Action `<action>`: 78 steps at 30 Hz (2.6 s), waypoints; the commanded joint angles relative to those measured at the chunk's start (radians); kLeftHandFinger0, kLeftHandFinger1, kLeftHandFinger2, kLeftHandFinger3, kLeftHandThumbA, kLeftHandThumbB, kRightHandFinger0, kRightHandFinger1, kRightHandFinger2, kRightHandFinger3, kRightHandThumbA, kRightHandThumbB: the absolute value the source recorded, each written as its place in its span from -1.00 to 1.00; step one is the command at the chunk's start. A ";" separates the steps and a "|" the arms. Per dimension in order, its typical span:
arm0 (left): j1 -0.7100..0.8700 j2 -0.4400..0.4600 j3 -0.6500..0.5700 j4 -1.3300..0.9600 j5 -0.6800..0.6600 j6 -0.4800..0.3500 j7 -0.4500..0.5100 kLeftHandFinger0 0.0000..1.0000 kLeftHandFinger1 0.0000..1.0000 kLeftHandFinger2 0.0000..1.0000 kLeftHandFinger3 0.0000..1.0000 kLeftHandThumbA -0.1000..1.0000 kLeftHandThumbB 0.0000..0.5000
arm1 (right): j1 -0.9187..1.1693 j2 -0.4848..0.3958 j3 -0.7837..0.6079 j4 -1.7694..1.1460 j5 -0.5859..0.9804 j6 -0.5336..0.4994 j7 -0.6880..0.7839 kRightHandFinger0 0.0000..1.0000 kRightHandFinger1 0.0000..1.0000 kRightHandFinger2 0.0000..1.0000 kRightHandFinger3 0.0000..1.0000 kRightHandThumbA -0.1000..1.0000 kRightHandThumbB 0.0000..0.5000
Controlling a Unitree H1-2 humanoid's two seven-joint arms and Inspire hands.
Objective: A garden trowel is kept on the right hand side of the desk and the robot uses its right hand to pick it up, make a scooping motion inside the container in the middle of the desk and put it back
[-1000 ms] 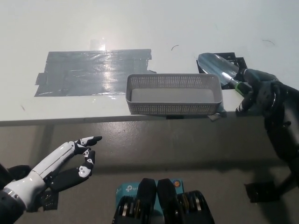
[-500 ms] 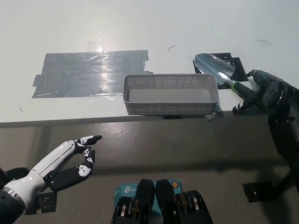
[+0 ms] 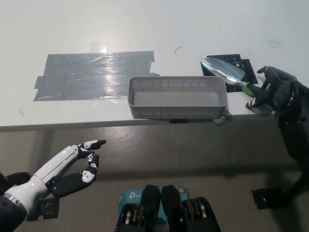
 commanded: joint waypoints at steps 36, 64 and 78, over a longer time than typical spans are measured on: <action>-0.048 0.032 -0.017 -0.021 0.013 -0.018 -0.013 1.00 1.00 1.00 1.00 1.00 0.25 | 0.088 0.045 0.126 0.118 0.025 0.028 -0.250 -0.86 -0.72 -0.23 0.65 -0.68 -1.00; 0.018 0.071 -0.008 -0.063 0.024 -0.006 -0.031 1.00 1.00 1.00 1.00 1.00 0.22 | -0.114 -0.078 0.246 0.135 0.125 -0.237 -0.450 -0.90 -0.56 -0.05 -0.18 -1.00 -1.00; 0.057 0.071 -0.008 -0.045 0.029 -0.026 -0.029 1.00 1.00 1.00 1.00 1.00 0.34 | -0.154 -0.316 0.251 -0.070 0.123 -0.435 -0.498 -1.00 -0.69 -0.17 -0.79 -1.00 -0.75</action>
